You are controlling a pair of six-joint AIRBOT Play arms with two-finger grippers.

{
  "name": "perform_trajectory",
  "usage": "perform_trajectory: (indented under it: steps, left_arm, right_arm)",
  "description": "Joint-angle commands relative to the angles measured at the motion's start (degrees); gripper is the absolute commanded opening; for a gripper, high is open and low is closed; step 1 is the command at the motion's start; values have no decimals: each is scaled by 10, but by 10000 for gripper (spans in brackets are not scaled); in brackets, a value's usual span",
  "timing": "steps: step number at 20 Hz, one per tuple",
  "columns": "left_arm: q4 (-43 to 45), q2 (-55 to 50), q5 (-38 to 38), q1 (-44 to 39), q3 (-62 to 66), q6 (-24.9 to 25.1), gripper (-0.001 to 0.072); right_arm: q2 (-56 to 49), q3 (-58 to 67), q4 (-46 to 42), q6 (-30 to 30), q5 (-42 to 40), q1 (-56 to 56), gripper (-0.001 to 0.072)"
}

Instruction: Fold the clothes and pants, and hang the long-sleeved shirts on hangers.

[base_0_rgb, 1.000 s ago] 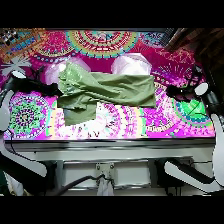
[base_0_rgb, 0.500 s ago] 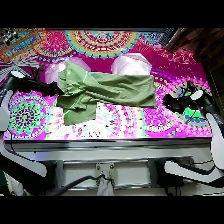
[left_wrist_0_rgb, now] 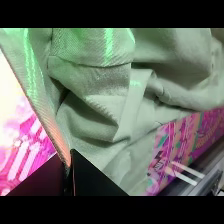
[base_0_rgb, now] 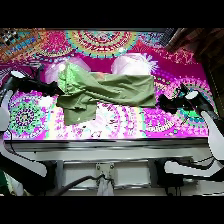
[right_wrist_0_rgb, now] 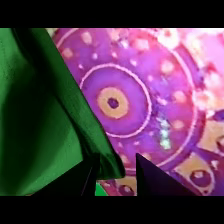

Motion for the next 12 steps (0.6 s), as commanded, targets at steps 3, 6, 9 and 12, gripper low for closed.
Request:
perform_trajectory:
  steps: [3,6,9,12]
  left_arm:
    - [0,0,-2,0,1,0,8]
    - [0,0,-4,0,1,0,8]
    - [0,0,-2,0,1,0,9]
    - [0,0,-2,0,1,0,9]
  right_arm:
    - [-30,0,9,1,-20,33,267]
    - [-34,0,11,1,-34,33,149]
    - [-34,0,11,1,-40,33,148]
    - [-34,0,4,1,-40,33,151]
